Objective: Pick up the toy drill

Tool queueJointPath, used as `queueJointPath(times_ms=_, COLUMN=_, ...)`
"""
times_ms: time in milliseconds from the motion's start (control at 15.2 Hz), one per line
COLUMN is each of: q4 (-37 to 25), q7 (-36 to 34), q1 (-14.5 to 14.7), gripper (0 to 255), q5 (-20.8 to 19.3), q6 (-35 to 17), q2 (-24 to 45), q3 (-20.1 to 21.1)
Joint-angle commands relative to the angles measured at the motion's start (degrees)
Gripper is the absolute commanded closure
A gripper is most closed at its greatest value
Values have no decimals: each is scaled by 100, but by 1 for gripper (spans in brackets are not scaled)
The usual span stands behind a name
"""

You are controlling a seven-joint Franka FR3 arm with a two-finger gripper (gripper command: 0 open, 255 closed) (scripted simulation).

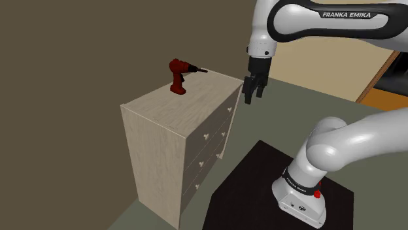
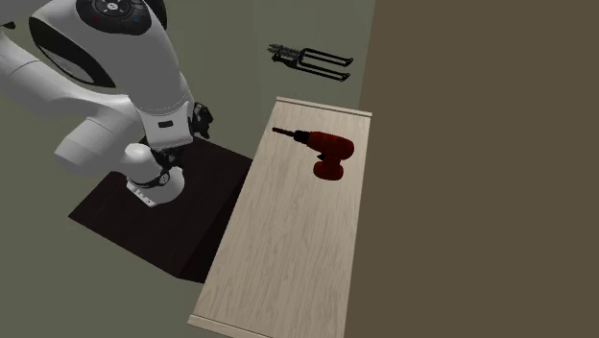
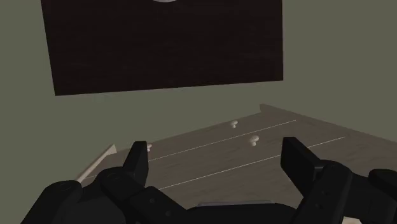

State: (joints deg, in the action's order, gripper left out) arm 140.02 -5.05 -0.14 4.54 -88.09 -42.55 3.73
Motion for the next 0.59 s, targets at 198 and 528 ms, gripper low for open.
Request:
queueJointPath(times_ms=198, q4=-612, q7=-54, q1=37, gripper=0, q5=-6, q6=-98, q2=632, q3=127)
queueJointPath(times_ms=528, q4=-1729, q7=-164, q1=78, gripper=0, q5=-75, q6=-119, q2=1647, q3=337)
